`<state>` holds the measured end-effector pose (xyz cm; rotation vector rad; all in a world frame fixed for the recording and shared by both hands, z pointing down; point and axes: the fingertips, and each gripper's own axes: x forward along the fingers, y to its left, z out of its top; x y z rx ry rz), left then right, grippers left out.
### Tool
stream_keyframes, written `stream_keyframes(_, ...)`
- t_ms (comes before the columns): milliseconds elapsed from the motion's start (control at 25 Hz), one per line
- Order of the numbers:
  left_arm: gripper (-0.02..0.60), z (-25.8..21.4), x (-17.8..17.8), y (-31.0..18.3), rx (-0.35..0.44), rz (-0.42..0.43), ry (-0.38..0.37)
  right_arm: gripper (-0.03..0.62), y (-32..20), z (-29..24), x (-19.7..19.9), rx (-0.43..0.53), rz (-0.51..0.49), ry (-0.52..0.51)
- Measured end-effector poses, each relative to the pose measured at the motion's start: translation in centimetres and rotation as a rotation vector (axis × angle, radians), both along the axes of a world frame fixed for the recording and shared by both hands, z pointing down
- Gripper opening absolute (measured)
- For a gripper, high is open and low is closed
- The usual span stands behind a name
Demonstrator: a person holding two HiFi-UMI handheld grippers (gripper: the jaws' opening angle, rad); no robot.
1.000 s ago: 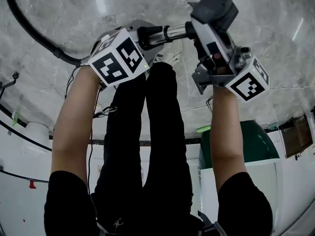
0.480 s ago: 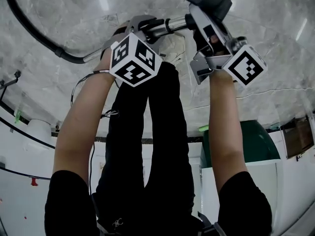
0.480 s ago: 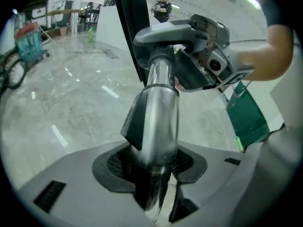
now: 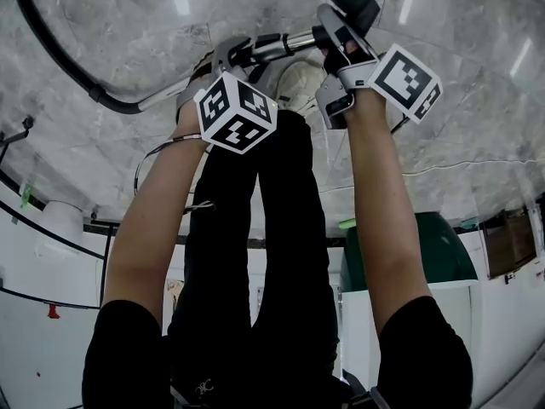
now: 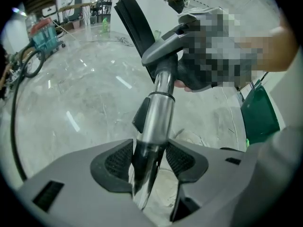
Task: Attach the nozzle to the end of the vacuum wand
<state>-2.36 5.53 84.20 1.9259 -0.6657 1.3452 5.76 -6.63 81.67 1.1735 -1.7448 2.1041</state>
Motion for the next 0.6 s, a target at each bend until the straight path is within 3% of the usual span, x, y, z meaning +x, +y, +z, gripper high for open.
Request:
stream_keyframes(160, 0.199, -0.7, -1.0, -0.4, 0.008, -0.031, 0.001, 0.172, -0.6, 2.0, 0.0, -0.044, 0.000, 0.044)
stream_keyframes(440, 0.194, -1.2, -1.9, 0.6, -0.087, -0.182, 0.114, 0.170, 1.2, 7.4, 2.8, -0.177, 0.073, 0.157)
stream_keyframes(600, 0.024, -1.6, -2.5, -1.0, -0.040, -0.241, 0.141, 0.167, 1.0, 8.3, 2.6, -0.146, 0.051, 0.167)
